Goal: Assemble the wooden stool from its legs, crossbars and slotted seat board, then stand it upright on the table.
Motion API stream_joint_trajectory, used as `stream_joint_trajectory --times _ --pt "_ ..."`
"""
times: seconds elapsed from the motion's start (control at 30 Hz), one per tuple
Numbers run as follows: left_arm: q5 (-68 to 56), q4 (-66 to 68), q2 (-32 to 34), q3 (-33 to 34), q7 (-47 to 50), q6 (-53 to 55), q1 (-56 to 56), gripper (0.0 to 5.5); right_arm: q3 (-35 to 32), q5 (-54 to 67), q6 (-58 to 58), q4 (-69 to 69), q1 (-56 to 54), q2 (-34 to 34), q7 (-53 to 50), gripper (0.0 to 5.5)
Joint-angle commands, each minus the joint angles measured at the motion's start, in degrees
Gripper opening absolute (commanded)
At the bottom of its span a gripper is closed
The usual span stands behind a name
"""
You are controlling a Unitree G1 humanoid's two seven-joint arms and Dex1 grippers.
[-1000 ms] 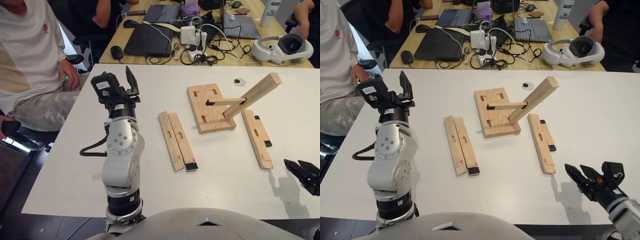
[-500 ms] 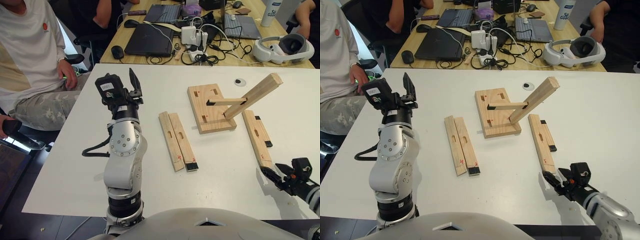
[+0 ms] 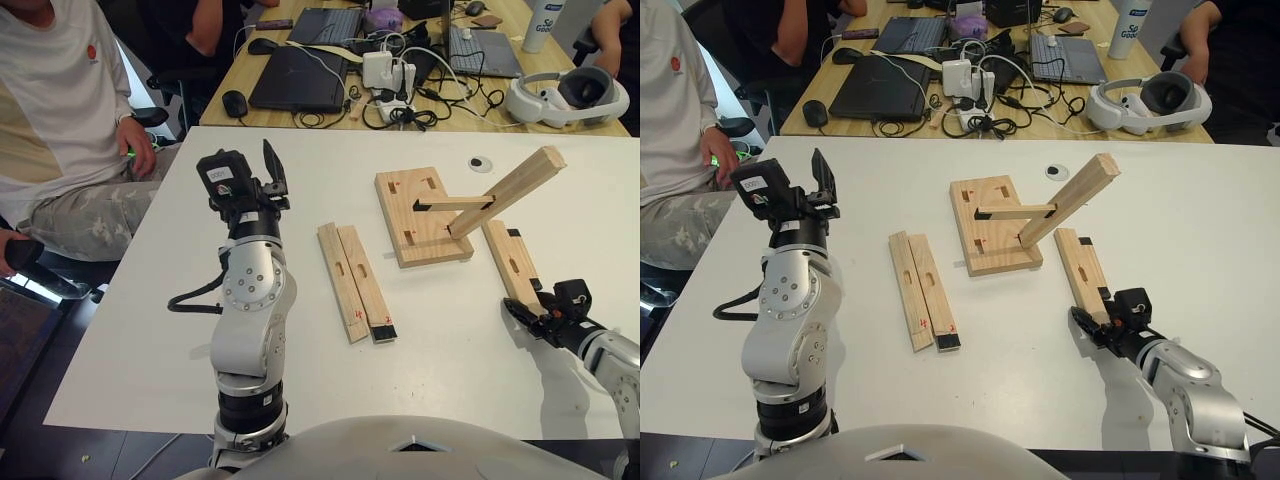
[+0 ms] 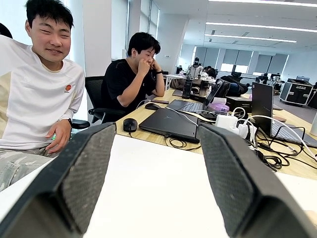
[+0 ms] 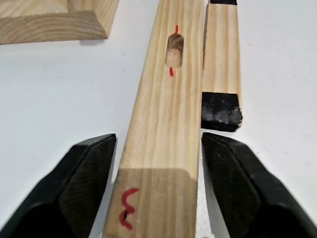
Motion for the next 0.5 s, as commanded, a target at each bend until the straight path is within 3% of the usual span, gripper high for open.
stream_joint_trajectory --times 0.03,0.13,0.3,0.5 --pt "-0.11 0.03 -3.8 0.15 0.3 0.45 -1.28 3.06 0.63 -0.48 2.91 -0.49 2.6 -0.97 0.85 2.51" --pt "-0.24 0.31 -3.59 0.43 0.05 0.47 -1.68 3.06 0.88 -0.83 3.51 -0.87 2.59 -0.78 0.16 2.05" --pt "-0.51 0.66 -3.05 1.12 -0.57 0.61 -2.25 3.06 0.35 -1.67 2.57 0.3 -0.18 0.88 -2.29 2.04" --pt "-3.58 3.08 -1.86 5.65 -3.14 1.94 -6.29 3.06 -3.58 2.44 0.78 0.33 -15.86 7.22 -9.04 2.04"
